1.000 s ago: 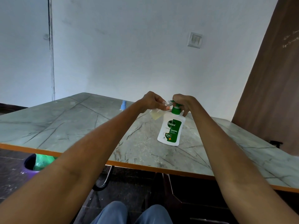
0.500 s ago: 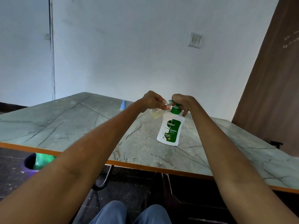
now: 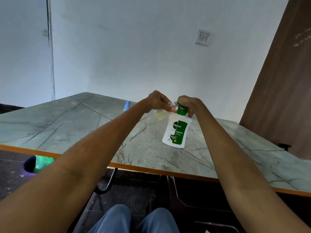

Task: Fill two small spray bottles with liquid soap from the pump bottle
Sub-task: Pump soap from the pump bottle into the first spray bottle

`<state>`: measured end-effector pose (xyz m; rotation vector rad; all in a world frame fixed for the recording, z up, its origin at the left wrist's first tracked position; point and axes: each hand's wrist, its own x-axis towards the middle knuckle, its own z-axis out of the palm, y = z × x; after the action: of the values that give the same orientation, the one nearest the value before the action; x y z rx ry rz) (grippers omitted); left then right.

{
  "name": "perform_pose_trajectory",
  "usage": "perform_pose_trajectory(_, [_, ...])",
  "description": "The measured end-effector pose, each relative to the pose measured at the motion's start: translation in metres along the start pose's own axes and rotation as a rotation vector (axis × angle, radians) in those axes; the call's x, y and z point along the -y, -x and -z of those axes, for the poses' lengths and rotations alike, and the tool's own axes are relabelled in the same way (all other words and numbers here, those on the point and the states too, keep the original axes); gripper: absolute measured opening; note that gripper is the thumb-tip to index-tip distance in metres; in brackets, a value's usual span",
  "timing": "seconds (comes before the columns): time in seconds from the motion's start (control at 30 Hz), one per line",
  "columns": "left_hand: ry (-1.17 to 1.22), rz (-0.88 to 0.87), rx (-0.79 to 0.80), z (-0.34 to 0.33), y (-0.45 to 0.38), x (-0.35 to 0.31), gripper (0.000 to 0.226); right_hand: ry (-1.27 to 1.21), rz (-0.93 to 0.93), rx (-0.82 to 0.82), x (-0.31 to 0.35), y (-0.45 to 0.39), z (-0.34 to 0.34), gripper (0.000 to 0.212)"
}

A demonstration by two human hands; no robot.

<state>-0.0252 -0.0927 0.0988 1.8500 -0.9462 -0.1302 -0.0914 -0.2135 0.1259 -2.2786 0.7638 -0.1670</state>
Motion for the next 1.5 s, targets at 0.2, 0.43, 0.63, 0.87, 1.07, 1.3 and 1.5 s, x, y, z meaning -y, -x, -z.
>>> perform_pose_trajectory(0.2, [0.046,-0.001,-0.039,-0.001,0.002,0.001,0.04,-0.001,0.016,-0.012,0.002,0.005,0.001,0.025])
perform_pose_trajectory(0.43, [0.05,-0.007,-0.028,-0.001,0.002,-0.003,0.041,0.018,0.018,0.018,0.006,0.007,0.005,0.025])
perform_pose_trajectory(0.63, [0.014,-0.002,-0.009,0.0,0.002,-0.001,0.039,-0.013,0.023,-0.026,0.001,-0.002,0.001,0.025])
perform_pose_trajectory(0.87, [0.037,0.005,-0.016,0.0,0.002,0.0,0.041,0.039,0.004,-0.043,0.003,0.005,0.001,0.025])
perform_pose_trajectory(1.07, [0.054,-0.003,-0.026,-0.002,0.001,-0.001,0.039,0.045,0.013,-0.022,0.006,0.005,0.005,0.023])
perform_pose_trajectory(1.3, [0.039,-0.006,0.005,0.001,0.004,-0.002,0.038,0.003,0.001,-0.006,0.003,0.0,0.001,0.023])
perform_pose_trajectory(1.5, [0.053,-0.004,-0.024,0.0,0.002,0.003,0.041,-0.015,0.009,-0.026,-0.001,-0.001,0.0,0.022])
